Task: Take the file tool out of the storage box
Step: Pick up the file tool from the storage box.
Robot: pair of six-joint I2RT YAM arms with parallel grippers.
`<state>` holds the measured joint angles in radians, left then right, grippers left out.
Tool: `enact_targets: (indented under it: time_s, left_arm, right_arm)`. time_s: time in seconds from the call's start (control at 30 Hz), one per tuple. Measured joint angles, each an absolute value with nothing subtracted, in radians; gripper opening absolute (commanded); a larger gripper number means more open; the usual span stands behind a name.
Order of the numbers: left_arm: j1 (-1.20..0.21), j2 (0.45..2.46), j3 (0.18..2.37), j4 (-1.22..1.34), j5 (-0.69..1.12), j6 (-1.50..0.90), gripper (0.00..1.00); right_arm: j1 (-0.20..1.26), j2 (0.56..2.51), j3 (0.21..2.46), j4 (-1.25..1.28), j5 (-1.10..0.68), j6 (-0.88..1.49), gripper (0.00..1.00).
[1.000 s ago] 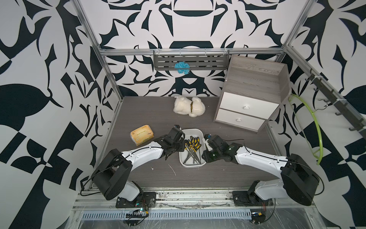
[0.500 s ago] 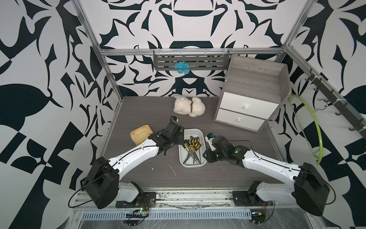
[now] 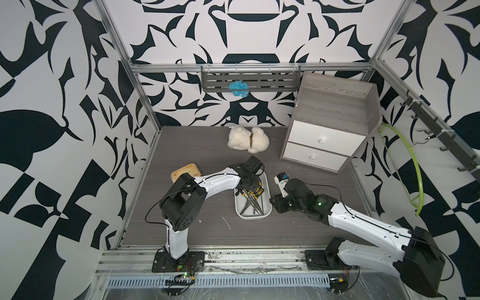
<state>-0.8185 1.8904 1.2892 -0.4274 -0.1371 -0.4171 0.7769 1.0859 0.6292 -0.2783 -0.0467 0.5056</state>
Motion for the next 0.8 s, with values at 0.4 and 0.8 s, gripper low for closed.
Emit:
enact_targets:
  time_s: [0.4,0.8]
  left_arm:
    - [-0.821,1.966,1.363,-0.455,-0.16,-0.409,0.35]
    - [-0.837,2.014,1.419,-0.503,-0.199,-0.402,0.1]
  right_arm:
    - [0.777,1.08,0.626,-0.276,-0.047,0.506,0.35]
    - [0.777,1.071,0.623,-0.272,-0.047,0.506,0.35]
